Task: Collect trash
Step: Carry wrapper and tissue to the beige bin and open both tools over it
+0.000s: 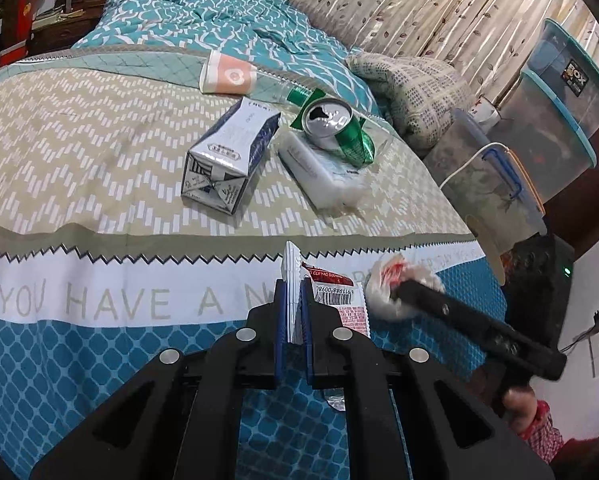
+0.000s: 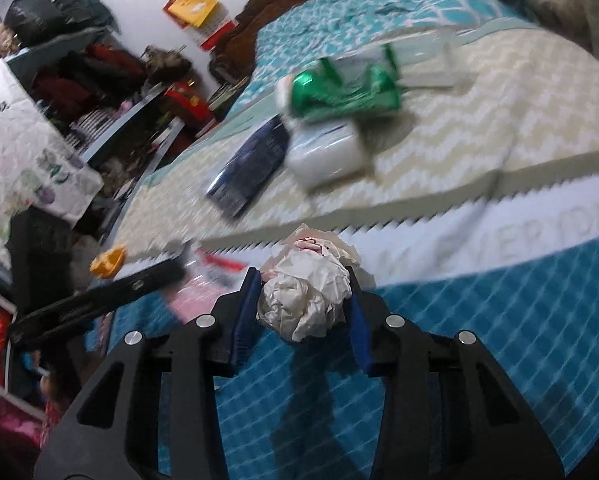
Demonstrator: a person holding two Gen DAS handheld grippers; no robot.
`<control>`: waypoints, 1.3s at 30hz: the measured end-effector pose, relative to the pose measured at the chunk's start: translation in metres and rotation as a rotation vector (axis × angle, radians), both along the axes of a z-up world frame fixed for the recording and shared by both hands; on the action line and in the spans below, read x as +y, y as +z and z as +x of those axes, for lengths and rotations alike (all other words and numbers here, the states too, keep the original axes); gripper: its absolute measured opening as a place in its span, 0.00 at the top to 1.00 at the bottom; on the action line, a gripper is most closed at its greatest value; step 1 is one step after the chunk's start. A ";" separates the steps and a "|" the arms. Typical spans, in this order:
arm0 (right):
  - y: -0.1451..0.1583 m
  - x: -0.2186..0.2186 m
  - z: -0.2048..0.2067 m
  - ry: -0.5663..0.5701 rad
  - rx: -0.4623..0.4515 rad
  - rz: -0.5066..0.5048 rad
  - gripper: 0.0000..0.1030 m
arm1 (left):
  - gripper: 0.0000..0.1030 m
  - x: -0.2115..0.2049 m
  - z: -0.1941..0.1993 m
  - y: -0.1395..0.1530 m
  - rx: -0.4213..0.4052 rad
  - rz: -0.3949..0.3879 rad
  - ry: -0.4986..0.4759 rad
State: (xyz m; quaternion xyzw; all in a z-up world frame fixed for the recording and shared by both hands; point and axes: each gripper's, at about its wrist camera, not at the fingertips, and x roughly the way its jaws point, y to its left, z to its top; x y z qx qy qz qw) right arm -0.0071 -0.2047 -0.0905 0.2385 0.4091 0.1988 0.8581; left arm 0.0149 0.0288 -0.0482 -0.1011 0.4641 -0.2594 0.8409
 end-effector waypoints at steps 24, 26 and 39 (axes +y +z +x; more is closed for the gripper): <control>0.004 0.040 -0.009 0.072 -0.065 -0.172 0.58 | 0.91 -0.003 0.015 -0.030 0.132 -0.091 -0.043; 0.004 0.035 -0.009 0.063 -0.066 -0.161 0.58 | 0.95 -0.013 0.010 -0.029 0.093 -0.028 -0.050; 0.019 -0.084 -0.040 -0.223 -0.110 -0.105 0.59 | 0.98 -0.086 0.020 0.032 0.007 -0.090 -0.192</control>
